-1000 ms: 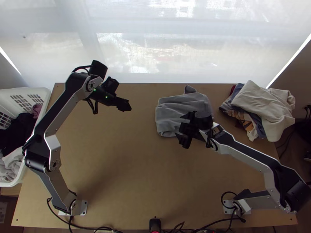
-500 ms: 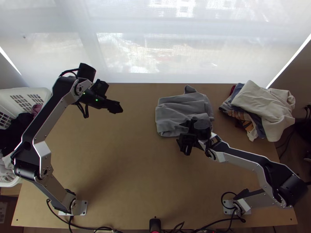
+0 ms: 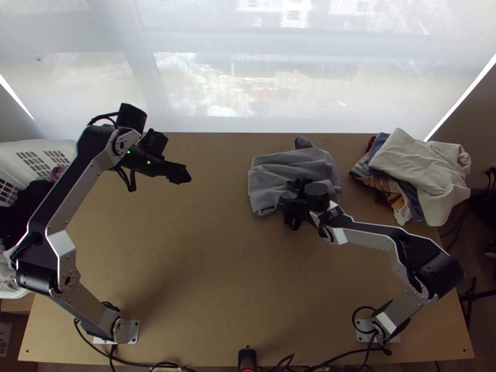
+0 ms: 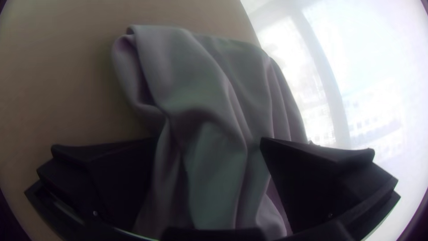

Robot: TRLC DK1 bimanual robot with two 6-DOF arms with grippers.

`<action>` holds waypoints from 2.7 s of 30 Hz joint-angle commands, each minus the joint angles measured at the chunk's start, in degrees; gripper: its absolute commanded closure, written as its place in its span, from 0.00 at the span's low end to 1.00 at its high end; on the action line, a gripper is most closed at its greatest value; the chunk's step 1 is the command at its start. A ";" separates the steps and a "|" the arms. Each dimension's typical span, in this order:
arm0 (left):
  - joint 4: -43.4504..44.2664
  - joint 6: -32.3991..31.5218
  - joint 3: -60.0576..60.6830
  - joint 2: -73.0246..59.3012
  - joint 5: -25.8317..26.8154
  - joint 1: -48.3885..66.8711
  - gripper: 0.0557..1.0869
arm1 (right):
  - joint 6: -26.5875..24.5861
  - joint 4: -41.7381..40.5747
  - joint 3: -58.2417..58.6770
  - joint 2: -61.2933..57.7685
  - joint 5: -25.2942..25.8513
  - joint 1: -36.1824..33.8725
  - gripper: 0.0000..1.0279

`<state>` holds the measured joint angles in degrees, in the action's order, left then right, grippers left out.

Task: Fold the t-shirt

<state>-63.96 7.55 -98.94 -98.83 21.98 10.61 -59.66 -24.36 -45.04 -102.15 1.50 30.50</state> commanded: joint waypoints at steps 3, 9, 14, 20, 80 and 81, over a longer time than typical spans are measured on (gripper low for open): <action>-0.02 0.18 1.03 1.00 0.08 -0.59 0.04 | -0.28 -0.51 -8.93 -10.35 4.04 -0.35 0.04; -0.20 0.09 1.20 1.53 0.08 -0.33 0.04 | 3.14 0.19 -14.20 -14.48 5.45 -0.62 0.15; -0.28 0.01 1.99 2.23 0.08 -0.42 0.04 | 5.87 1.86 -15.70 -14.75 5.18 -0.62 0.91; -0.20 0.01 2.34 2.85 0.08 -0.33 0.04 | 12.64 5.02 -14.20 -9.74 5.09 -1.59 0.97; 0.33 0.27 14.91 15.07 -1.41 -3.49 0.04 | 28.19 27.35 -54.90 5.91 -23.65 -74.71 0.97; 0.33 0.27 15.18 15.33 -1.41 -3.67 0.04 | 27.93 27.35 -54.37 5.29 -23.65 -74.71 0.97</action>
<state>-63.72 7.57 -85.34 -84.66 20.49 7.84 -30.04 3.25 -96.07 -90.50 -19.00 -37.63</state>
